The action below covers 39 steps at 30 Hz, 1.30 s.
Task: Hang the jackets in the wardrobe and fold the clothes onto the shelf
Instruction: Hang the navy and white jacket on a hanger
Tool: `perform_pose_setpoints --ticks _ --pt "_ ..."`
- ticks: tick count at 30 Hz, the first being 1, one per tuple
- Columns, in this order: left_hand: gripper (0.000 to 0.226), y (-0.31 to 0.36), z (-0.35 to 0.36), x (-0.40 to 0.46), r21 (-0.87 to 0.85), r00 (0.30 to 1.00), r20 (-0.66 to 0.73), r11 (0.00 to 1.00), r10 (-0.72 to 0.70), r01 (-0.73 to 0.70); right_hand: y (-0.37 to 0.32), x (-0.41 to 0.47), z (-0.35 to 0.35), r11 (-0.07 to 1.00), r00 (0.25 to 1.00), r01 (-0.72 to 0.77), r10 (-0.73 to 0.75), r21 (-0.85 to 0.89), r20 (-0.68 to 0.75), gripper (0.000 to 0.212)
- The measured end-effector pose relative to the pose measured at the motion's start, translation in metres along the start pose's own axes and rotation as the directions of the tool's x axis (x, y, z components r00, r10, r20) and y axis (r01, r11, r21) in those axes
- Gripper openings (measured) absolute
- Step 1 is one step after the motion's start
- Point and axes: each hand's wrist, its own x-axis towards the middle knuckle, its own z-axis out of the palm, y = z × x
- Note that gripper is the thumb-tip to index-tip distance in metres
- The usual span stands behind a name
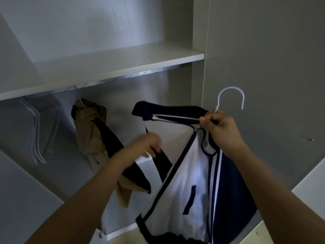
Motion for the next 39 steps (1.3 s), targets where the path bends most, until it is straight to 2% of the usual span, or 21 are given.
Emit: perform_pose_setpoints --ticks 2,4,6,8,10,12,13,15,18,20,21,22,24,25,27,29,30,32,34,37,39 --pt "0.051 0.013 -0.029 0.011 -0.413 0.945 -0.298 0.911 -0.135 0.000 -0.007 0.000 -0.002 0.998 0.997 0.058 -0.057 -0.031 0.047 0.023" --pt "0.057 0.016 -0.046 0.019 -0.532 0.922 -0.350 0.845 -0.165 -0.051 -0.013 -0.005 0.003 0.993 0.989 0.102 -0.095 -0.062 0.113 0.022" --pt "0.035 0.019 -0.052 0.024 -0.478 0.911 -0.374 0.878 -0.172 -0.030 -0.014 -0.008 0.007 0.986 0.977 0.121 -0.099 -0.111 0.188 0.022" --pt "0.020 0.031 -0.054 0.026 -0.249 0.896 -0.431 0.968 -0.105 -0.007 -0.010 -0.010 0.005 0.982 0.966 0.115 -0.076 -0.149 0.248 0.023" --pt "0.014 0.049 -0.044 0.025 -0.144 0.915 -0.389 0.974 0.105 -0.173 -0.003 -0.010 0.001 0.963 0.955 0.148 -0.080 -0.226 0.285 0.024" --pt "0.012 0.073 -0.018 0.010 -0.296 0.916 -0.208 0.870 0.343 -0.393 0.003 -0.011 0.007 0.898 0.932 0.251 -0.123 -0.361 0.342 0.020" --pt "0.013 0.084 -0.003 0.002 -0.408 0.900 -0.104 0.807 0.424 -0.427 0.005 -0.014 0.013 0.876 0.921 0.291 -0.148 -0.384 0.360 0.018" --pt "0.014 0.097 0.016 -0.005 -0.486 0.887 0.001 0.776 0.461 -0.403 0.008 -0.016 0.018 0.905 0.927 0.281 -0.170 -0.320 0.333 0.020" --pt "0.008 0.086 0.021 -0.008 -0.480 0.922 -0.022 0.805 0.386 -0.348 0.002 -0.007 -0.001 0.996 0.990 0.061 -0.053 -0.061 0.130 0.024" --pt "0.035 0.060 0.033 -0.014 -0.287 0.898 -0.210 0.854 0.386 -0.434 -0.005 0.001 -0.013 0.988 0.994 -0.106 0.106 0.113 0.005 0.029" --pt "0.048 0.045 0.046 -0.020 -0.097 0.824 -0.359 0.860 0.439 -0.500 -0.007 0.005 -0.014 0.977 0.989 -0.144 0.148 0.156 -0.017 0.030" --pt "0.058 0.031 0.061 -0.028 0.094 0.705 -0.462 0.820 0.538 -0.564 -0.011 0.008 -0.012 0.972 0.987 -0.153 0.159 0.176 -0.019 0.032" --pt "0.065 0.011 0.094 -0.039 0.390 0.503 -0.487 0.693 0.714 -0.606 -0.021 0.011 -0.002 0.972 0.991 -0.135 0.137 0.191 0.002 0.032" --pt "0.063 0.005 0.106 -0.039 0.486 0.461 -0.468 0.655 0.754 -0.578 -0.025 0.012 0.002 0.974 0.992 -0.124 0.124 0.192 0.015 0.031" --pt "0.054 0.003 0.115 -0.032 0.633 0.477 -0.443 0.641 0.759 -0.434 -0.032 0.014 0.010 0.978 0.994 -0.109 0.103 0.175 0.044 0.030" --pt "0.039 0.008 0.110 -0.022 0.739 0.565 -0.393 0.615 0.725 -0.275 -0.036 0.017 0.014 0.987 0.994 -0.096 0.087 0.130 0.069 0.029" --pt "0.031 0.009 0.106 -0.018 0.757 0.610 -0.352 0.599 0.710 -0.262 -0.038 0.020 0.015 0.993 0.993 -0.083 0.076 0.080 0.085 0.028" --pt "0.025 0.006 0.097 -0.015 0.741 0.651 -0.258 0.579 0.714 -0.341 -0.040 0.029 0.014 0.983 0.995 -0.035 0.051 -0.182 0.085 0.028" --pt "0.026 0.000 0.086 -0.018 0.688 0.638 -0.203 0.572 0.742 -0.447 -0.042 0.037 0.012 0.893 0.998 0.013 0.018 -0.449 0.065 0.032" --pt "0.030 -0.018 0.070 -0.024 0.730 0.587 -0.138 0.483 0.798 -0.484 -0.046 0.043 0.014 0.813 0.996 0.053 -0.004 -0.579 0.086 0.032" --pt "0.030 -0.033 0.063 -0.023 0.732 0.658 -0.065 0.484 0.750 -0.479 -0.046 0.048 0.018 0.788 0.995 0.075 -0.015 -0.612 0.103 0.029"
